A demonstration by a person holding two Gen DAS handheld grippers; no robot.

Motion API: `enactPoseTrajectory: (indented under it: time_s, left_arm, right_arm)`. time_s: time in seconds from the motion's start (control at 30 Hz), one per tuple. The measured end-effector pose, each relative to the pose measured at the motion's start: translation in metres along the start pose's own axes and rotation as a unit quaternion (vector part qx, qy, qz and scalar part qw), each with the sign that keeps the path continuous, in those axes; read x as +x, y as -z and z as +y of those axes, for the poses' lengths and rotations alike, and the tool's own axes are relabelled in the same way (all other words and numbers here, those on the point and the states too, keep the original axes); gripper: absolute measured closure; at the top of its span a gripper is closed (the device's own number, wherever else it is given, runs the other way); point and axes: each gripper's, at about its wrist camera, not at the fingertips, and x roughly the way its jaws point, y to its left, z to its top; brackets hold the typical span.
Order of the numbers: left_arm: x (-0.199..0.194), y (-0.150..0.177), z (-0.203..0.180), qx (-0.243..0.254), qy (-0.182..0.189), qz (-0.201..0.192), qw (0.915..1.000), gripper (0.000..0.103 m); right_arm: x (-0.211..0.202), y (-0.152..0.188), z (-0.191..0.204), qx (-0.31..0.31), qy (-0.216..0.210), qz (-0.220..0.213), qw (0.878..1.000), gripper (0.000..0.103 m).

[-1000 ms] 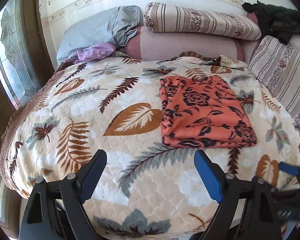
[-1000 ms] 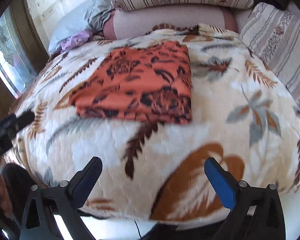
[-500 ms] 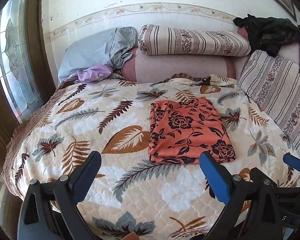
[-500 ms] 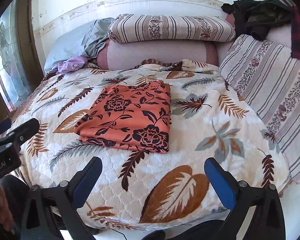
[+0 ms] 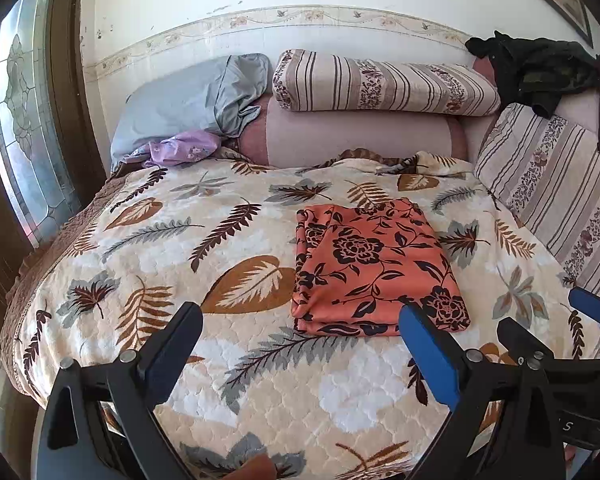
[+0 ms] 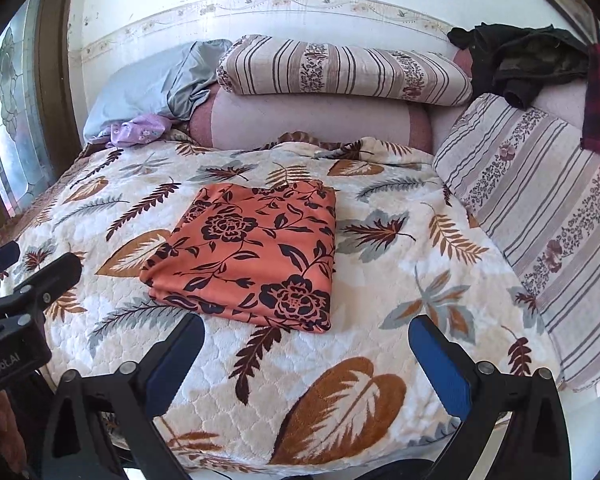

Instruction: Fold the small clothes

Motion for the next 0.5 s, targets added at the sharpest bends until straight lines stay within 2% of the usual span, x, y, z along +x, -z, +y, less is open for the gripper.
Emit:
enactPoseTrajectory:
  time_s: [0.3,0.5]
  left_arm:
    - [0.024,-0.012,-0.001,0.002,-0.004,0.013,0.9999,0.004]
    - [0.047,-0.024,0.001,0.003,-0.005,0.006,1.0000,0.004]
  right_arm:
    - [0.018,-0.012,0.010,-0.026,0.000,0.005,1.000,0.000]
    - [0.043,-0.021,0.015,-0.034,-0.006,0.015,0.999,0.000]
